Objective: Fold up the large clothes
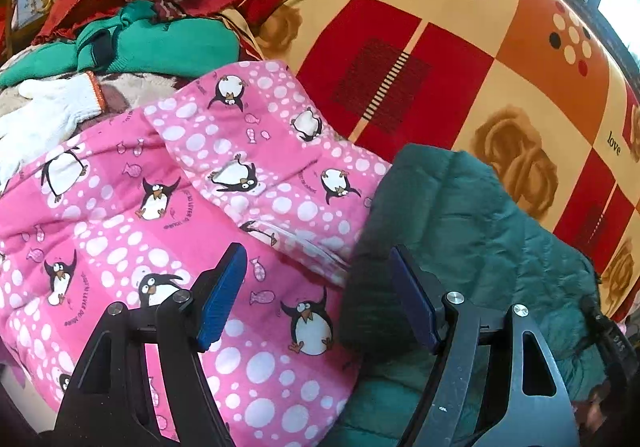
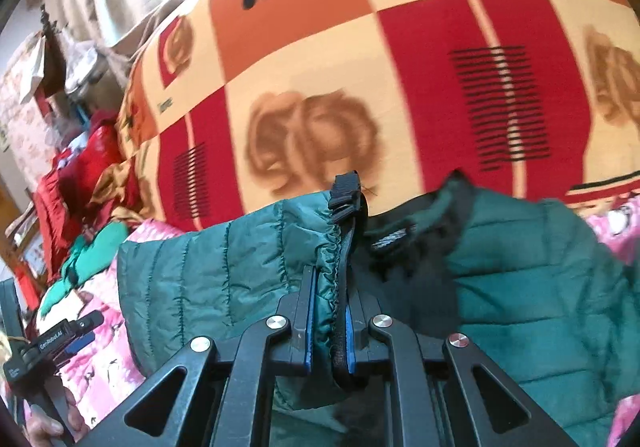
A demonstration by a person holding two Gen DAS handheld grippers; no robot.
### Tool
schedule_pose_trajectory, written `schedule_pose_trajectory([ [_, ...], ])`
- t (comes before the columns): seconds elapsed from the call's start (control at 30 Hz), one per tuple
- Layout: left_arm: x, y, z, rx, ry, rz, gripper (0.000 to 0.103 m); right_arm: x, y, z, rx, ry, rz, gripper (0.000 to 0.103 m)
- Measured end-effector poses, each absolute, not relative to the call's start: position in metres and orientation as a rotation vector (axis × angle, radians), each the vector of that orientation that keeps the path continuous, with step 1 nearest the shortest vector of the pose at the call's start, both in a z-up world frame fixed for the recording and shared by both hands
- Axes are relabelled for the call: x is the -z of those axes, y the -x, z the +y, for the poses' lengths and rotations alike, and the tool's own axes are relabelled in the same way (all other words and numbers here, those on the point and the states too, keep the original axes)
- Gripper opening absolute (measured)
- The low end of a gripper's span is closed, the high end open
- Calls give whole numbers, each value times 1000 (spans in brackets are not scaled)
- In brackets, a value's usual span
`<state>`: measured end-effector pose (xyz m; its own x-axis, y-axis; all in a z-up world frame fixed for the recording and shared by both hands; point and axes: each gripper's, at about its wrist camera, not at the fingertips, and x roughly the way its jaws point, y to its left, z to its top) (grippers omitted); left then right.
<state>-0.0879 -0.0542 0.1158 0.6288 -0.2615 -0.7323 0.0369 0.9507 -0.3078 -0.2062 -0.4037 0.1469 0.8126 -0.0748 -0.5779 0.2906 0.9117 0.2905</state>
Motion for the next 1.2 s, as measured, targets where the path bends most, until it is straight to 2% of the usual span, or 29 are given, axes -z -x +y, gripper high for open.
schedule_pose_trajectory([
  [0.7,-104,91,-88,226,200,892,74,-140,282,-509,516,-370,603,10],
  [0.8,-104,93,-99,261,189,885,74,-133,283,-518,542,-358,622,8],
  [0.83,-103,94,-103,280,187,886,74,-131,283,-520,558,-348,628,3],
  [1.03,-100,98,-129,341,125,888,74,-112,285,-537,518,-467,642,3],
  [1.13,-101,100,-136,363,115,877,74,-111,289,-537,490,-543,617,5],
  [1.2,-102,100,-139,368,103,868,74,-109,287,-538,485,-569,644,12],
])
